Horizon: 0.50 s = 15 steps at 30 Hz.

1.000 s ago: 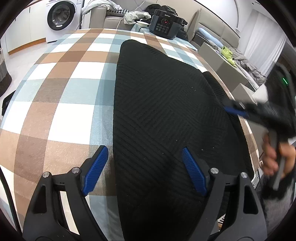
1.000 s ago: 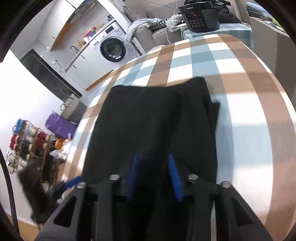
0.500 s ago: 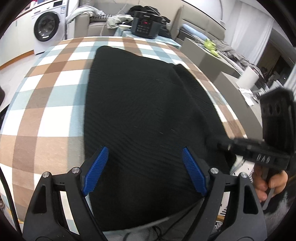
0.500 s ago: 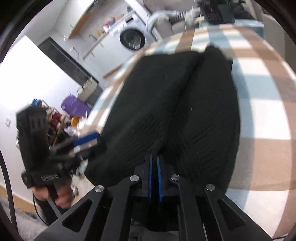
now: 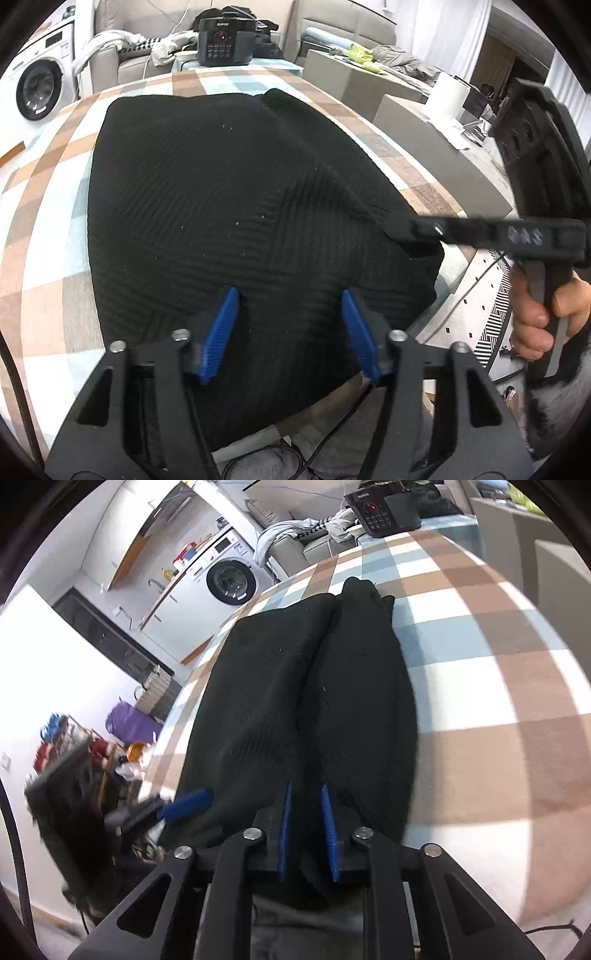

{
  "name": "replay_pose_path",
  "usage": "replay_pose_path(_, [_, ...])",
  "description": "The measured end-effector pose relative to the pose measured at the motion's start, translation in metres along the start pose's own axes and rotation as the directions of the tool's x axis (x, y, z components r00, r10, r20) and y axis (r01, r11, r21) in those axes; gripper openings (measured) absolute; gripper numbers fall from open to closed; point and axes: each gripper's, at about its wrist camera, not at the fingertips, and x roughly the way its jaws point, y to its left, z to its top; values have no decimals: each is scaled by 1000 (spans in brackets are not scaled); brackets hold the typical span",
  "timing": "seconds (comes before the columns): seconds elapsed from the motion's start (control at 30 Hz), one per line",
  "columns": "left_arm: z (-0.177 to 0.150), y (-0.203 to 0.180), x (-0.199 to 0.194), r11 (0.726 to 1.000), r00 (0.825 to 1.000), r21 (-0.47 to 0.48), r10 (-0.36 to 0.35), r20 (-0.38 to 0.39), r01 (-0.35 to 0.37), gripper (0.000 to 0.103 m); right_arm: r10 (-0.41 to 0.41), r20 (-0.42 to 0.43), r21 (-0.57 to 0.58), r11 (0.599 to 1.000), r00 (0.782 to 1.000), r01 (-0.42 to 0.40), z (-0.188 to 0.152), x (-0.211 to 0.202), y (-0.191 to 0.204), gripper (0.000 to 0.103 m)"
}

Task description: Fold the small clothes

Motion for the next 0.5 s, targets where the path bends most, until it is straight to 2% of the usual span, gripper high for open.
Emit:
replay_pose_path(0.17, [1, 2, 5, 1000, 1000, 2, -11, -10, 11, 54, -2, -42, -119, 993, 999, -3, -18, -4, 10, 34])
replay_pose_path(0.23, [3, 4, 6, 1000, 1000, -4, -15, -10, 15, 54, 0, -59, -132, 991, 998, -8, -19, 0, 10, 35])
replay_pose_path(0.27, [4, 5, 6, 1000, 1000, -4, -16, -12, 16, 54, 13, -67, -137, 990, 998, -22, -18, 3, 12, 39])
replay_pose_path(0.33, [5, 7, 5, 1000, 1000, -11, -21, -11, 21, 54, 3, -78, -169, 985, 997, -17, -18, 10, 18, 39])
replay_pose_path(0.43, [6, 9, 6, 999, 1000, -24, -30, -8, 30, 54, -49, -79, -218, 975, 996, 31, -20, 19, 24, 11])
replay_pose_path(0.5, [6, 11, 4, 999, 999, -33, -32, -5, 31, 54, -21, -55, -209, 978, 998, 9, -20, 10, 25, 9])
